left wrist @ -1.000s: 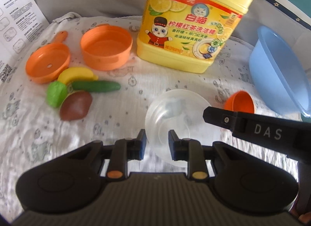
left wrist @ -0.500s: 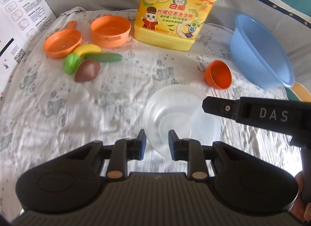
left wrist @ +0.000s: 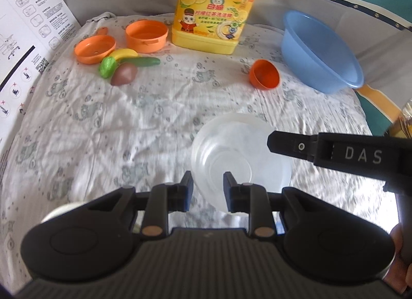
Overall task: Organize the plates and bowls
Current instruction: 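Carry the clear bowl with both grippers and lower it into the blue bowl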
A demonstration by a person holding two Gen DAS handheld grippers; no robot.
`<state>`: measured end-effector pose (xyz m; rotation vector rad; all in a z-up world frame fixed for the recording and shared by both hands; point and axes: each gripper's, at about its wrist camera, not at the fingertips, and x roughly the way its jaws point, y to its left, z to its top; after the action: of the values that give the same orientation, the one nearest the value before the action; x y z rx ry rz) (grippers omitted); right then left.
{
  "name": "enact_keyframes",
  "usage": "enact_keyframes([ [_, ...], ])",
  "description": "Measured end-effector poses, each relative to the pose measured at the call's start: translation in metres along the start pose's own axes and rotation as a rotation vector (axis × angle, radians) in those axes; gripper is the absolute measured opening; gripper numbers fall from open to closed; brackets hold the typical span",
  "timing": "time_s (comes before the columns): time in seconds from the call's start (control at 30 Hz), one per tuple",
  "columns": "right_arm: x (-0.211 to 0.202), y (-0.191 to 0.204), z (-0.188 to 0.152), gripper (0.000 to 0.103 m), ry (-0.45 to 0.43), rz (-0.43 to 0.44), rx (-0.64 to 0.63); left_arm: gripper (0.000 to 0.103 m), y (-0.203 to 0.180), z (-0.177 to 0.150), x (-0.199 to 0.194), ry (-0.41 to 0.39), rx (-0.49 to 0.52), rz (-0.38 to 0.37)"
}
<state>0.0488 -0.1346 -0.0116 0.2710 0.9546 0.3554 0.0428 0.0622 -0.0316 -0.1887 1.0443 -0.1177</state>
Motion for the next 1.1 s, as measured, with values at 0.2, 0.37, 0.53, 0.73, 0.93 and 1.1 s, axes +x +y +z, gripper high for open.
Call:
enact_keyframes([
  [0.2,-0.027,0.000,-0.021,0.014,-0.011,-0.001,-0.004,0.024,-0.010,-0.019,-0.021,-0.013,0.026,-0.014],
  [0.37,-0.048,-0.002,-0.037,0.014,-0.025,0.000,0.002,0.026,-0.019,-0.032,-0.039,-0.030,0.053,-0.031],
  [0.53,-0.069,-0.004,-0.050,0.014,-0.044,0.003,0.013,0.027,-0.027,-0.045,-0.051,-0.033,0.078,-0.050],
  [0.73,-0.084,-0.011,-0.066,0.014,-0.040,-0.005,0.030,0.027,-0.035,-0.060,-0.057,-0.023,0.099,-0.076],
  [0.93,-0.085,-0.020,-0.083,0.014,-0.013,-0.013,0.048,0.031,-0.043,-0.072,-0.055,-0.002,0.130,-0.079],
  [1.1,-0.080,-0.029,-0.094,0.014,0.015,-0.018,0.078,0.031,-0.048,-0.076,-0.046,0.025,0.145,-0.077],
])
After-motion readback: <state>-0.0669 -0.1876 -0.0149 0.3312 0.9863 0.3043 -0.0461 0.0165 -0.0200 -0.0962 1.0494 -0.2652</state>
